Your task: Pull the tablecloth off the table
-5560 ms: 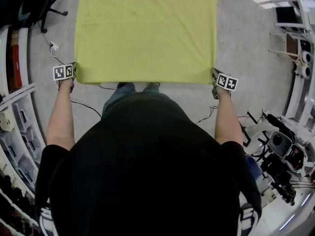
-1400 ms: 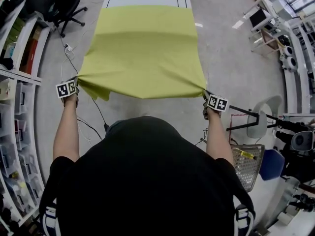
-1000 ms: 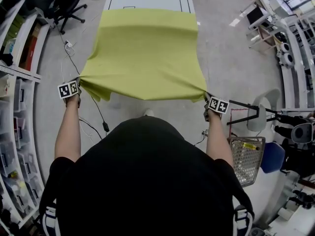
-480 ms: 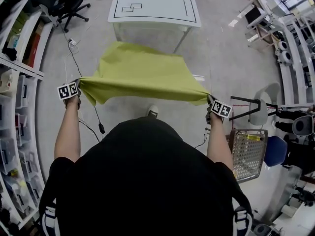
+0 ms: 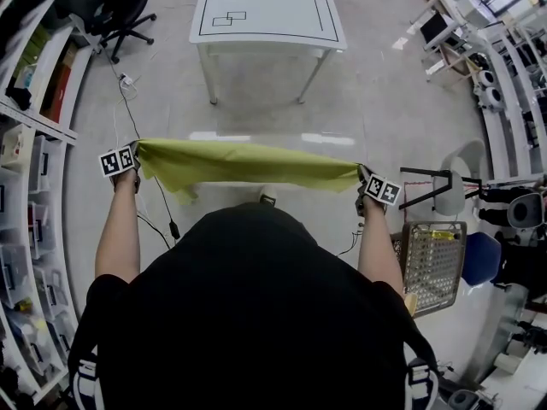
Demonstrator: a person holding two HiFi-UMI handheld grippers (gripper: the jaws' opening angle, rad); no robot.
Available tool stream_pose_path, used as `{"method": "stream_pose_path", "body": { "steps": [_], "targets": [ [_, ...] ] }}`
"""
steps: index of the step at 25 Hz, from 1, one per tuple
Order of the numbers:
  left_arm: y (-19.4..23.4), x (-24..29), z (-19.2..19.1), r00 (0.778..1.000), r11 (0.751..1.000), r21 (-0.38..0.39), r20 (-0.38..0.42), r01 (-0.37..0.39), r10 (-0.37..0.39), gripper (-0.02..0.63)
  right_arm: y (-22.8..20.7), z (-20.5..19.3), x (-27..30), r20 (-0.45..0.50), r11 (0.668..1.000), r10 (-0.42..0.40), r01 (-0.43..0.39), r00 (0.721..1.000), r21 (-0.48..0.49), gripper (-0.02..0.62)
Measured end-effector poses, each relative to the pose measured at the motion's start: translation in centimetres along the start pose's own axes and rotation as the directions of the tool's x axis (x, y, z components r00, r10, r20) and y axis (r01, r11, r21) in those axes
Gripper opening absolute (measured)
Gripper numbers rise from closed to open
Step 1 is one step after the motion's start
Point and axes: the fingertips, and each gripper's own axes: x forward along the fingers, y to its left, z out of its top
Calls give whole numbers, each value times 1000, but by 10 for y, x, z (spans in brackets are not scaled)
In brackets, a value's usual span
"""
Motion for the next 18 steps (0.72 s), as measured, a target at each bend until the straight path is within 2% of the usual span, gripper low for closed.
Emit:
{"method": "stream_pose_path", "body": {
  "steps": [7, 12, 18],
  "targets": [
    [-9, -5, 23, 998, 999, -7, 46, 34, -33, 20, 8, 37, -19, 105, 1000, -23, 23, 994, 0, 21],
    [-26, -11, 67, 991, 998, 24, 114, 64, -66, 20, 17, 80, -34, 182, 998, -14, 26, 983, -63, 21],
    [-44, -28, 122, 970, 993, 46, 211, 111, -118, 20, 39, 139, -60, 307, 993, 3, 34, 952, -114, 21]
  ]
}}
